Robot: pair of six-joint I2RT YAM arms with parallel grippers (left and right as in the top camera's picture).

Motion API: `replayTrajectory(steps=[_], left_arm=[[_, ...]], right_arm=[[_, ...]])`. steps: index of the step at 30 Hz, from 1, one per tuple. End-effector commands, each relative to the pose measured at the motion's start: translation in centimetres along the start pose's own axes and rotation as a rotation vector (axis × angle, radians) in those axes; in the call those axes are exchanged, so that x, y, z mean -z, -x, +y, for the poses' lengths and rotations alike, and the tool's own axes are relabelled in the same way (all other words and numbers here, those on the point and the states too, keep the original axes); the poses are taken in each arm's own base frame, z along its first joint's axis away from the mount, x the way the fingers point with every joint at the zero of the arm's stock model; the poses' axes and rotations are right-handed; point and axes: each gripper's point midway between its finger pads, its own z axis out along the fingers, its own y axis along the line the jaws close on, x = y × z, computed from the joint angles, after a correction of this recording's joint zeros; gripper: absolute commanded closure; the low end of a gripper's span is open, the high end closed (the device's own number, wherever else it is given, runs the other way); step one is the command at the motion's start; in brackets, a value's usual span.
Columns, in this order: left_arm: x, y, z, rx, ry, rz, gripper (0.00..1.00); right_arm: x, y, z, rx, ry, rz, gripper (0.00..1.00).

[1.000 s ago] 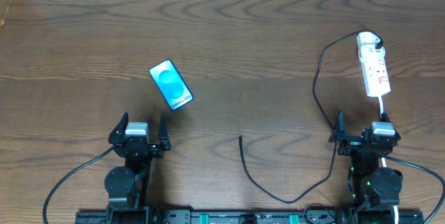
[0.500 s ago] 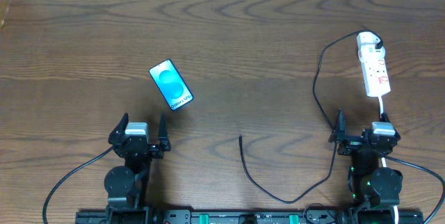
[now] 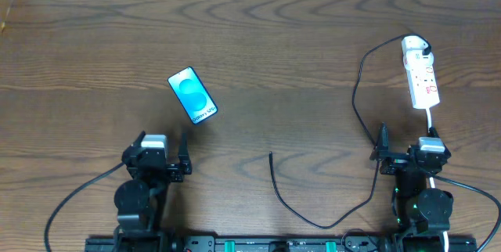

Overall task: Plug charger to phone and switch on socket
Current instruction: 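Move the left gripper forward over the Galaxy S25+ phone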

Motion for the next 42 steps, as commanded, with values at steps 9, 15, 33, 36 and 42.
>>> replayTrajectory(steps=[9,15,33,36,42], left_arm=[[-0.2,4.9,0.2,0.022,-0.005,0.171,0.13],[-1.8,5.8,0.3,0.029,-0.009,0.315,0.13],[-5.2,5.9,0.7,0.079,0.011,0.529,0.13],[-5.2,5.9,0.7,0.079,0.011,0.529,0.13],[-5.2,5.8,0.7,0.079,0.011,0.532,0.13]], right_arm=[[0.1,0.0,0.2,0.015,0.010,-0.003,0.01],[0.1,0.1,0.2,0.015,0.010,-0.004,0.01],[0.1,0.1,0.2,0.015,0.010,-0.004,0.01],[0.1,0.1,0.2,0.015,0.010,-0.004,0.01],[0.1,0.1,0.2,0.015,0.010,-0.004,0.01]])
